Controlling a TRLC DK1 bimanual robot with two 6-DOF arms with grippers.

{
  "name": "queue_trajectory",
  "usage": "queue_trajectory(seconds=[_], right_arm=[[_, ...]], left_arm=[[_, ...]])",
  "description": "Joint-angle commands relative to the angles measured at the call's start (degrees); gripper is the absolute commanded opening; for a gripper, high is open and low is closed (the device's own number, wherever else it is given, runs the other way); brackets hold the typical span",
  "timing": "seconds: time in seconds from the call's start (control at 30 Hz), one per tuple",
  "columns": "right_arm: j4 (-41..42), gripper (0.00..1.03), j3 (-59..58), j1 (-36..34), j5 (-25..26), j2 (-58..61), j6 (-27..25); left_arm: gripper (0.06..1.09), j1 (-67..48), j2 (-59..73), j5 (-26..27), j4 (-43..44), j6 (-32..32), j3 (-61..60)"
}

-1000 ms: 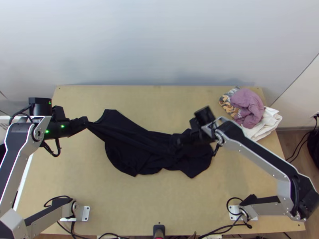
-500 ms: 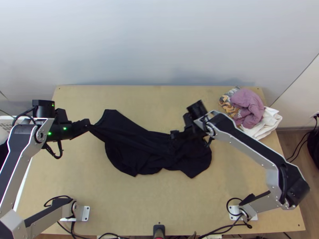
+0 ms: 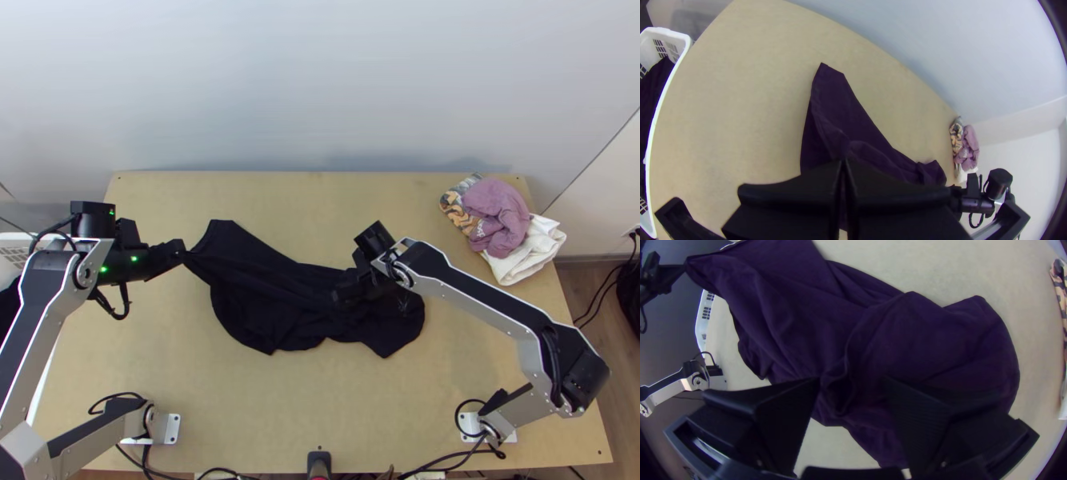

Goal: Fold the t-shirt

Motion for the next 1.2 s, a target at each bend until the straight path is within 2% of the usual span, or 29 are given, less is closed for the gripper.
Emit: queue_trajectory(seconds=[0.0, 0.03, 0.1, 0.2, 0.53, 0.6, 0.73, 0.93, 1.07, 1.17], right_arm=[[2.6, 0.19, 0.6, 0.3, 3.6, 0.9, -0.6], [3.1, 0.08, 1.0, 0.3, 4.2, 0.9, -1.0], [3.1, 0.03, 1.4, 0.3, 5.7, 0.5, -1.2], [4.7, 0.03, 1.1, 0.2, 11.4, -2.5, -4.1], [3.7, 0.03, 10.9, -13.9, 11.9, -9.3, -4.1], [3.8, 0.03, 12.5, -15.7, 13.2, -10.8, -6.0], [3.9, 0.03, 15.9, -17.4, 18.6, -13.9, -8.9], [5.3, 0.03, 22.3, -16.1, 27.6, -18.8, -14.5], [9.5, 0.03, 23.4, -12.1, 35.4, -22.7, -22.0], [14.0, 0.03, 22.1, -9.8, 40.5, -26.3, -27.5]], left_arm=[[0.10, -1.0, 0.0, -0.1, 0.2, -0.7, 0.2], [0.10, -1.0, -0.1, -0.1, 0.2, -0.7, 0.1], [0.10, -1.0, -0.3, -0.1, 0.2, -0.7, 0.2], [0.10, -0.7, -0.4, -0.4, 0.2, -0.7, 1.1], [0.10, 0.4, 1.5, -1.5, -0.5, -3.6, 11.8], [0.10, 0.5, 2.4, -1.4, -1.5, -4.2, 15.4], [0.10, 0.4, 4.7, 0.5, -5.3, -5.1, 24.3], [0.10, -1.1, 8.3, 2.1, -11.6, -5.4, 39.4], [0.10, -1.7, 10.2, 1.8, -13.6, -5.6, 48.6], [0.10, -1.6, 11.2, -0.8, -13.7, -5.7, 56.3]])
